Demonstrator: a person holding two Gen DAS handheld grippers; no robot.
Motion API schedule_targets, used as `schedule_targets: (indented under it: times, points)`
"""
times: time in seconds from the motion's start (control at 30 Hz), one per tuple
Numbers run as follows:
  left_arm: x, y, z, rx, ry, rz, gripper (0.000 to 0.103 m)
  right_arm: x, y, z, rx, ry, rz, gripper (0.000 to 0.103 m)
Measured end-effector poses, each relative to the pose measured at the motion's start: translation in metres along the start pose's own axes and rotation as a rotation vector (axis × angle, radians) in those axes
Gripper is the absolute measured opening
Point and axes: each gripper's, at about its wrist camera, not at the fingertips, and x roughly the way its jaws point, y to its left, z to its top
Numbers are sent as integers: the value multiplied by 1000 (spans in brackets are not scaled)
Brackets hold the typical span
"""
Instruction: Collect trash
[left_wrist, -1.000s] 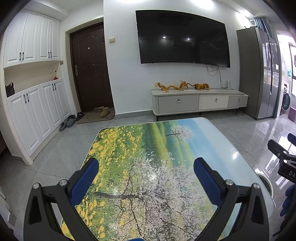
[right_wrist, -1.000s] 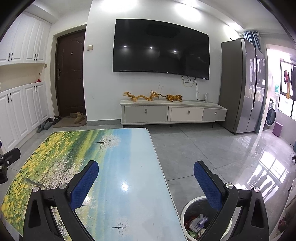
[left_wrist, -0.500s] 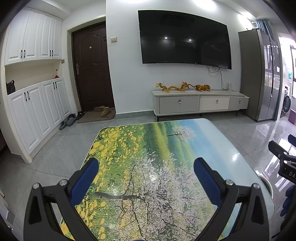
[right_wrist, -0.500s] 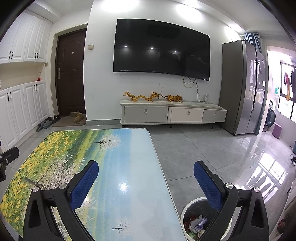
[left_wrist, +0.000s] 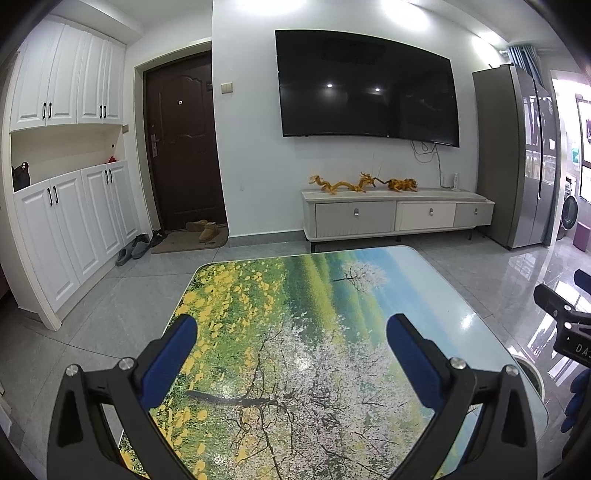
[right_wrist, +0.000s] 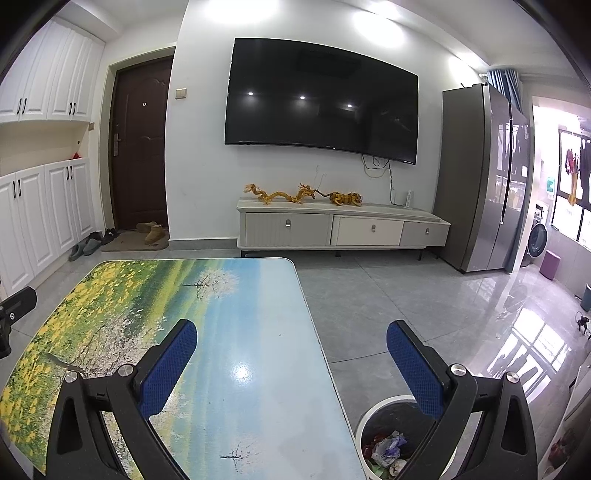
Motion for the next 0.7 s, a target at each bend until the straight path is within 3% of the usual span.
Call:
schedule_targets:
  times: [0.7]
  points:
    - [3, 6, 1, -22, 11, 31, 103, 6, -1, -1, 0, 14, 1, 103]
